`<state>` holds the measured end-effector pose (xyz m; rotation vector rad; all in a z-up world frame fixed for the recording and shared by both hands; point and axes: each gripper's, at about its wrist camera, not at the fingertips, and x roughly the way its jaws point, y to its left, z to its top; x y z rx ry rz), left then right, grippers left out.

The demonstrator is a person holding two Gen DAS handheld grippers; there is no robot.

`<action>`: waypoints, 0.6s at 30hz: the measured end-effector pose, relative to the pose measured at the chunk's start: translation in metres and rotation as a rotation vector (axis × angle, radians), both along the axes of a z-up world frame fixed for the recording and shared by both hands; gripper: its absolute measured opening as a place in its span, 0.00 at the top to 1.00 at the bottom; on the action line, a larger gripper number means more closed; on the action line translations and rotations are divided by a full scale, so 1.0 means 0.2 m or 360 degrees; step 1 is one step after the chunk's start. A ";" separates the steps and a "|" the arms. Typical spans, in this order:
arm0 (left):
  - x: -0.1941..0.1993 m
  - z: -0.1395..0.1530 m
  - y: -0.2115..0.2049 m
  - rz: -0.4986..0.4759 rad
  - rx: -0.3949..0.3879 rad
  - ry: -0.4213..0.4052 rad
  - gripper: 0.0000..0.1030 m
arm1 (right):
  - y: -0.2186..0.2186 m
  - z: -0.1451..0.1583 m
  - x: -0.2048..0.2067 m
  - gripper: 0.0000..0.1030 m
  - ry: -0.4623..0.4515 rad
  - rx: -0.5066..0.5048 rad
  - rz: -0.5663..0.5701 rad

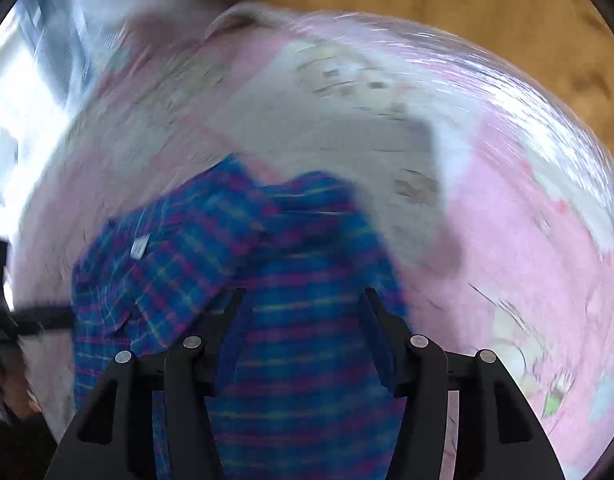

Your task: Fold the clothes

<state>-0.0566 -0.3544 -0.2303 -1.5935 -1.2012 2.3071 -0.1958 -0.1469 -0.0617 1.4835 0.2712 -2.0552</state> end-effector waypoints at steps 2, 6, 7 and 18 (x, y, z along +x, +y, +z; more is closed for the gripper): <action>0.01 -0.02 0.04 0.0023 0.0014 0.0033 0.41 | 0.12 -0.01 0.00 0.32 -0.0014 -0.0004 -0.0061; -0.01 0.02 0.10 -0.0011 -0.0005 0.0156 0.28 | 0.17 -0.18 0.03 0.56 -0.0211 -0.0021 0.0004; -0.03 0.04 0.11 -0.0074 0.0023 0.0198 0.46 | 0.17 -0.17 0.05 0.67 -0.0192 -0.0022 0.0001; -0.62 0.60 -0.01 -0.0687 0.0122 0.0463 0.93 | 0.47 0.27 0.40 0.92 -0.0192 -0.0569 -0.0732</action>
